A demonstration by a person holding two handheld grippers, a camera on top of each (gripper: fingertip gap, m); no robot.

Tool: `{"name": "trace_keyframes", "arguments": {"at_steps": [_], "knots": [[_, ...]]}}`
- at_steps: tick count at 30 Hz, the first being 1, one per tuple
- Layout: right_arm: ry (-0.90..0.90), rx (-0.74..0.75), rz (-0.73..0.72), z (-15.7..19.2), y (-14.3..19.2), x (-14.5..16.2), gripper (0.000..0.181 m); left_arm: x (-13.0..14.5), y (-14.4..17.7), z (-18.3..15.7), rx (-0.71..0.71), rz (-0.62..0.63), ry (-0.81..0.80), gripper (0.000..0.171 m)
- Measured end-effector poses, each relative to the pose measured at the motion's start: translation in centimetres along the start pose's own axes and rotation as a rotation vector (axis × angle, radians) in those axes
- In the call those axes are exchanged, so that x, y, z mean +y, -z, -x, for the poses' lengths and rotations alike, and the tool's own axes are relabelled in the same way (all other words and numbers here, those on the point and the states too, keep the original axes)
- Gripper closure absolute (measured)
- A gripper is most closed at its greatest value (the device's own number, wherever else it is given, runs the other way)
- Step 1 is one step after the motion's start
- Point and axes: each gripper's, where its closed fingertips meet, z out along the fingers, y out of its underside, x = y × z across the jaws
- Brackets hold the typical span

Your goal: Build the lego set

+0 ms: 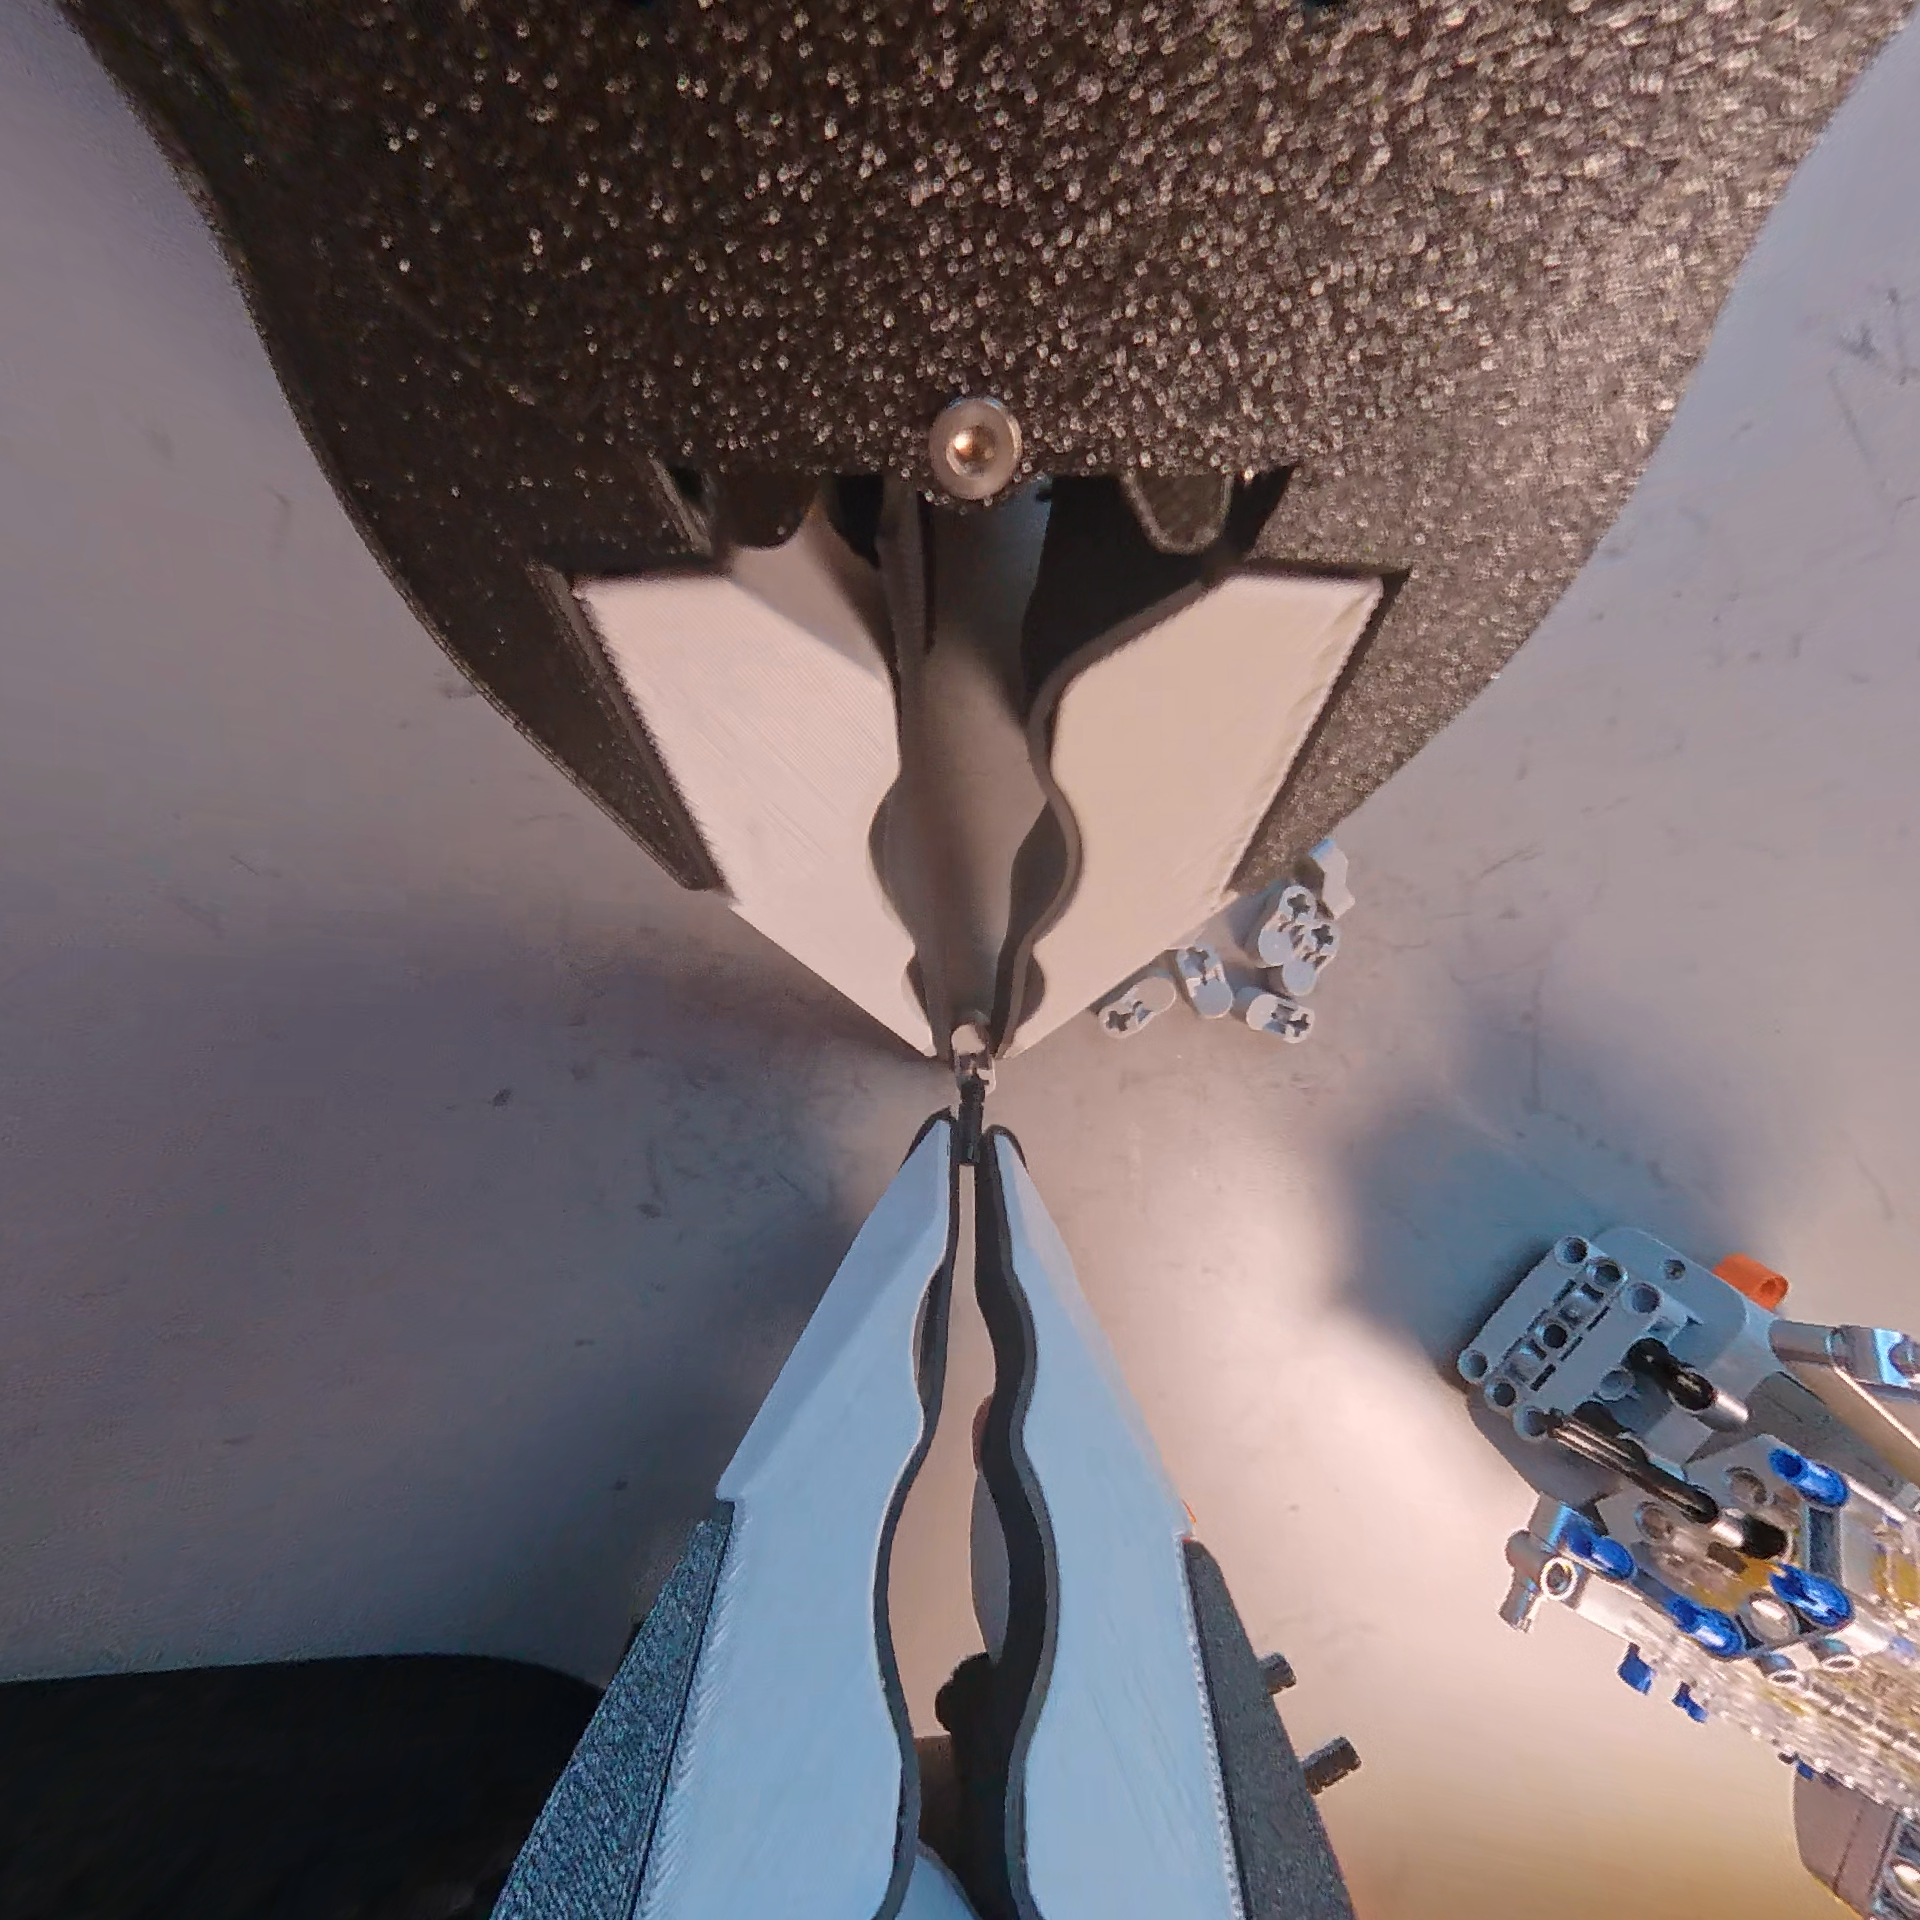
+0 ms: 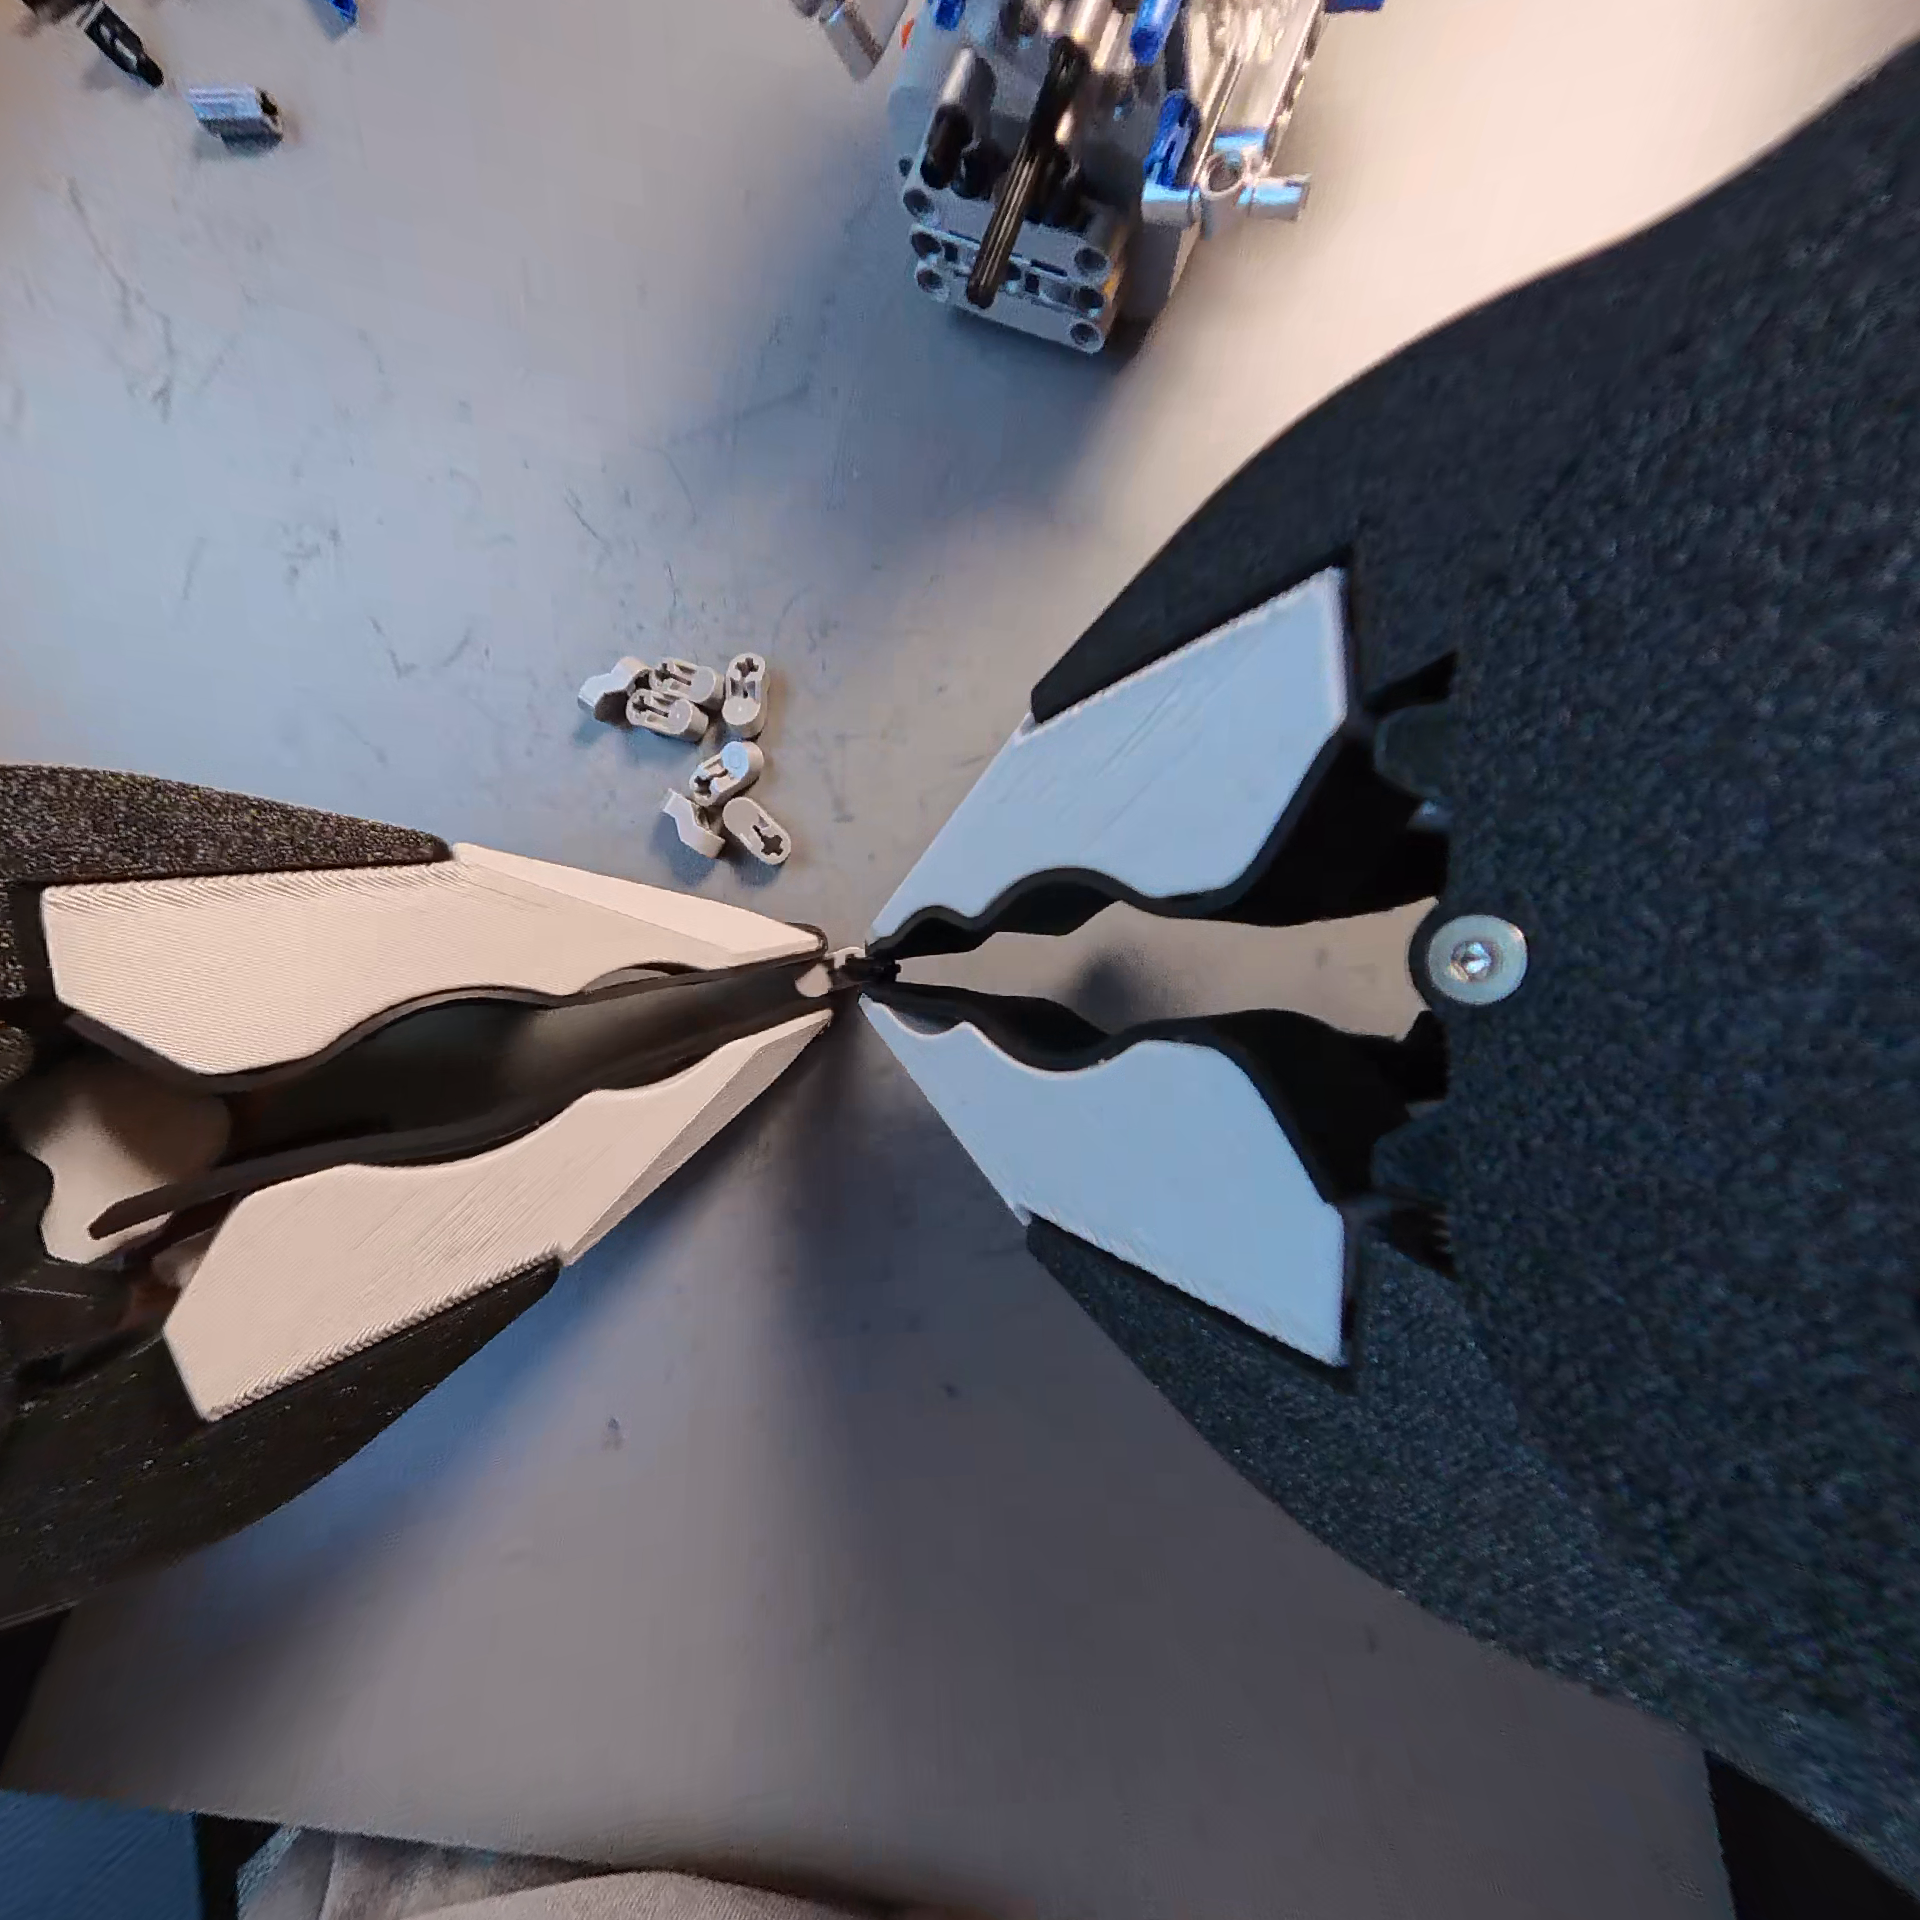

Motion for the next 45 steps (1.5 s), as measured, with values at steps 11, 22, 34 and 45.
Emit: {"name": "trace_keyframes", "arguments": {"at_steps": [11,22,34,45], "knots": [[0.05,-0.027,0.194,-0.1,0.0,0.0,0.178,0.0,0.0,0.1,-0.002,-0.007,-0.016,0.167],[-0.003,-0.073,0.304,0.1,-0.1,0.1,0.178,0.0,0.0,0.1,-0.02,-0.014,-0.042,0.167],[-0.052,-0.101,0.393,0.0,-0.2,0.8,0.178,0.1,0.1,0.2,-0.032,-0.021,-0.074,0.166],[-0.062,-0.102,0.243,0.5,0.6,-1.2,0.178,-1.3,1.6,0.4,-0.033,-0.138,-0.109,0.162]]}}
